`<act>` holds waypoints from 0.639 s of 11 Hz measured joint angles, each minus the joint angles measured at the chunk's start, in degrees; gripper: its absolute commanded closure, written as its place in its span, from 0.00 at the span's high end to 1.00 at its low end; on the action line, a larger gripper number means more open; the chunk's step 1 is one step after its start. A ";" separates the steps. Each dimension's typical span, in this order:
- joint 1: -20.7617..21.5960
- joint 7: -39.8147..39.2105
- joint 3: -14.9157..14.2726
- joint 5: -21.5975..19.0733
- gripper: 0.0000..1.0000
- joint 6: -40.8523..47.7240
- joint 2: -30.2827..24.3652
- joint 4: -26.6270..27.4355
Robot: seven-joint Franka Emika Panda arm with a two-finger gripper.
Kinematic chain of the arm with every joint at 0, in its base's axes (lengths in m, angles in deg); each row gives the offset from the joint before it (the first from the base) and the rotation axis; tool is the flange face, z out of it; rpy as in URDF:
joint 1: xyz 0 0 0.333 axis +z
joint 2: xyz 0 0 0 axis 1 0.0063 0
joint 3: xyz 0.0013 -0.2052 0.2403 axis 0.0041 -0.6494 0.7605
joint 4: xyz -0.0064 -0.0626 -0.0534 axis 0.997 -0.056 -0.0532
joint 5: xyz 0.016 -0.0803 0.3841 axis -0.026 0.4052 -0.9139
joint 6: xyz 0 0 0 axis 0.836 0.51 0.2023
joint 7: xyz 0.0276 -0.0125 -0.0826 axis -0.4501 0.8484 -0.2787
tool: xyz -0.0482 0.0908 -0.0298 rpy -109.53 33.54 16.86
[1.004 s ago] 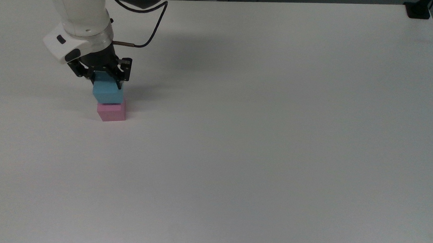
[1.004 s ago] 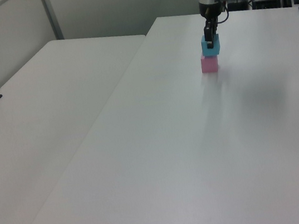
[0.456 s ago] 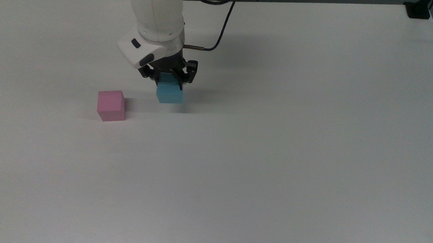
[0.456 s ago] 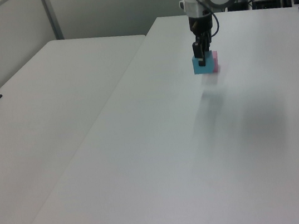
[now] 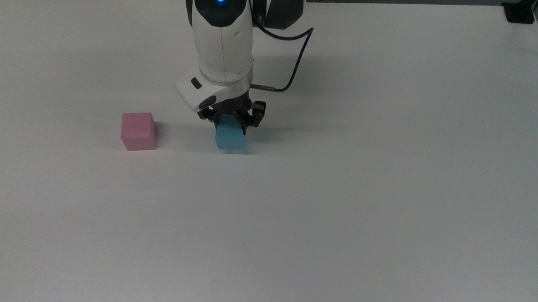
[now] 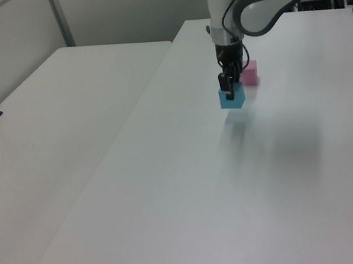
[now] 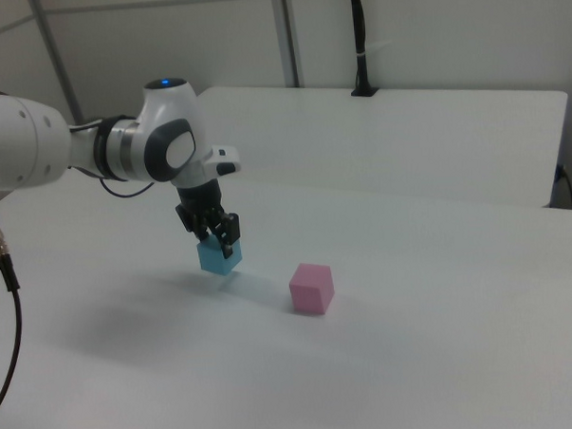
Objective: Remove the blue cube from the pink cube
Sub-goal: 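Lower the light-blue cube onto the table beside the pink cube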
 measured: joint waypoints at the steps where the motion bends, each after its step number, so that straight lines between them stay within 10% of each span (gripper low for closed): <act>1: 0.34 1.03 0.00 0.06 0.56 -1.66 1.20 0.00; 3: 1.39 2.23 0.01 2.50 1.00 -3.17 3.02 -0.01; 7: 1.60 2.47 -0.02 3.80 1.00 -3.18 3.33 -0.32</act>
